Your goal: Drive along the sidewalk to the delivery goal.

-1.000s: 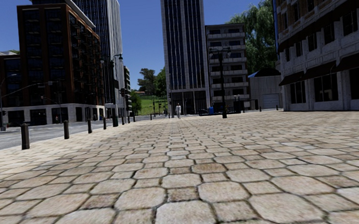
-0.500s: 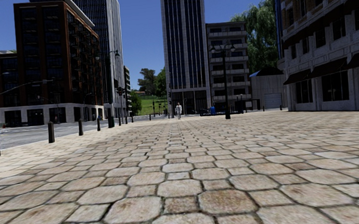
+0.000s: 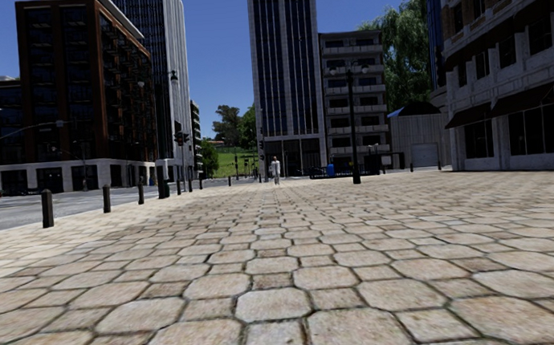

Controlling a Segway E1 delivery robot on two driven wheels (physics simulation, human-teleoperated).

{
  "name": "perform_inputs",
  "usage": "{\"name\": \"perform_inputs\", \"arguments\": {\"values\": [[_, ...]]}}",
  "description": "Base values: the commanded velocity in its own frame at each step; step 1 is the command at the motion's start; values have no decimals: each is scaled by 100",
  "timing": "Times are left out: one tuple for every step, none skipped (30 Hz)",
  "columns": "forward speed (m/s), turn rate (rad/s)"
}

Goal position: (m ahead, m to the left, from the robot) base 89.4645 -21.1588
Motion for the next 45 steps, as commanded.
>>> {"name": "perform_inputs", "arguments": {"values": [[200, 0], [200, 0], [200, 0], [200, 0], [200, 0], [200, 0], [200, 0], [200, 0], [200, 0], [200, 0], [200, 0], [200, 0], [200, 0], [200, 0], [200, 0], [200, 0], [200, 0], [200, 0], [200, 0], [200, 0], [200, 0], [200, 0], [200, 0], [200, 0], [200, 0], [200, 0], [200, 0], [200, 0], [200, 0], [200, 0], [200, 0], [200, 0], [200, 0], [200, 0], [200, 0], [200, 0], [200, 0], [200, 0], [200, 0], [200, 0], [200, 0], [200, 0], [200, 0], [200, 0], [200, 0]]}}
